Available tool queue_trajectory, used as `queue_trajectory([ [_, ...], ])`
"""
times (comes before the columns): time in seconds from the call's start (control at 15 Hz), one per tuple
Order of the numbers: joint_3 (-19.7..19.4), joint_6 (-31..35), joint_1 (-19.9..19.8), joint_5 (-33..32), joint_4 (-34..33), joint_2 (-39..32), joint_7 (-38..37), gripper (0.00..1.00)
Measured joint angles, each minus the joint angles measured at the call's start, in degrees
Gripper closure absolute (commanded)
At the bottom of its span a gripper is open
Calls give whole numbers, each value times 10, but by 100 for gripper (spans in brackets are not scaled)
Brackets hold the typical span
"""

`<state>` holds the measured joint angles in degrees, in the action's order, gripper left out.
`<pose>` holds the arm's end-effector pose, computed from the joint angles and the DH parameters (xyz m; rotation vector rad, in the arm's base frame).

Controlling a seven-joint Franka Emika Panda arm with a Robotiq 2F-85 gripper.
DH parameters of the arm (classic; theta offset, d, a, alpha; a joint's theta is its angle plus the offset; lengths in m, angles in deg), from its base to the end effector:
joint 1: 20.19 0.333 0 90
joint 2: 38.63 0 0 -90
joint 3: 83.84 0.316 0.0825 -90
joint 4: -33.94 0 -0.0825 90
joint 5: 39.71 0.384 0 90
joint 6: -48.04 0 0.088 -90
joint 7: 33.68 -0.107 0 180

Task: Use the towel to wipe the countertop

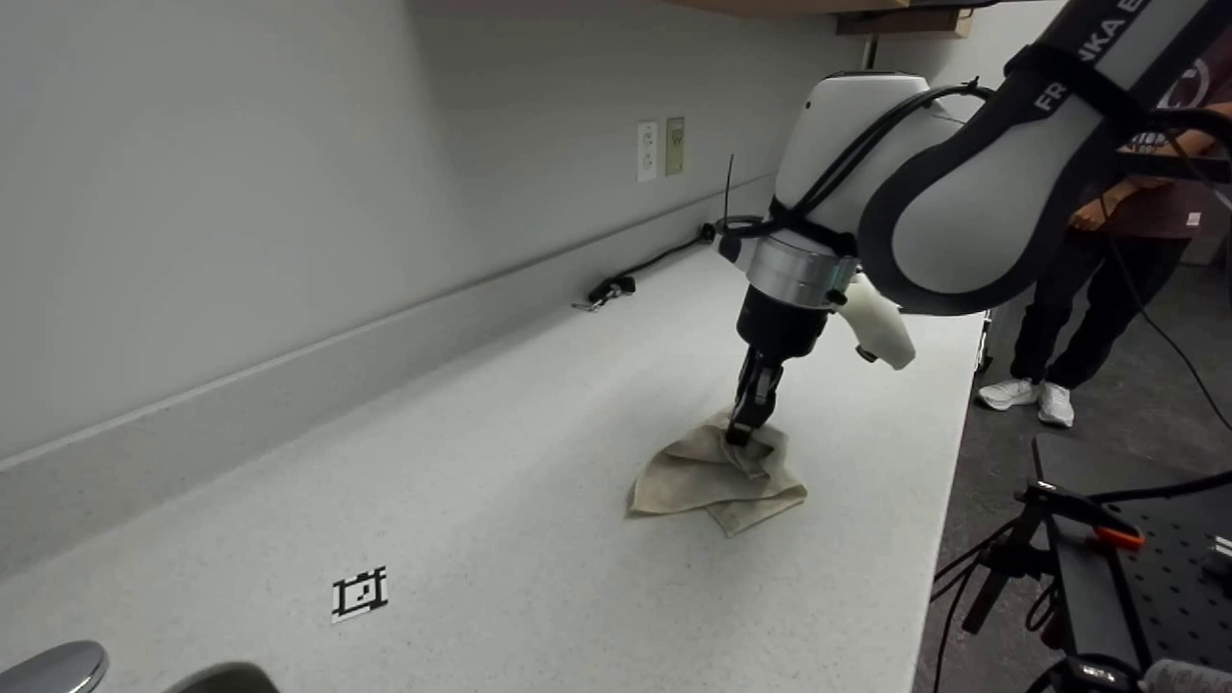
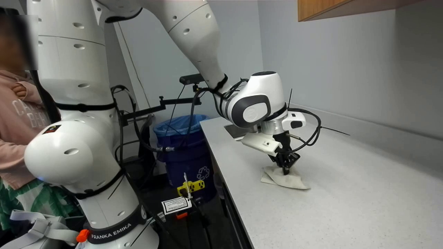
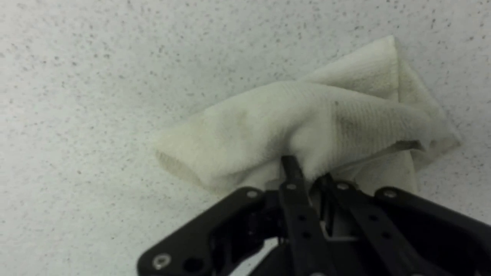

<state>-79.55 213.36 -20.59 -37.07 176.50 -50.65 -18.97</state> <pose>0.4912 0.0316 0.2250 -3.0841 -0.4316 -0.2964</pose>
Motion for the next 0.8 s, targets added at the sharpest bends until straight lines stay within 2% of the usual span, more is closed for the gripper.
queue_trajectory([
  [0.47,14,-23,-2,19,0,16,3,4],
  [0.53,19,-35,-3,29,0,23,6,0],
  [0.8,26,-96,-3,76,2,69,20,0],
])
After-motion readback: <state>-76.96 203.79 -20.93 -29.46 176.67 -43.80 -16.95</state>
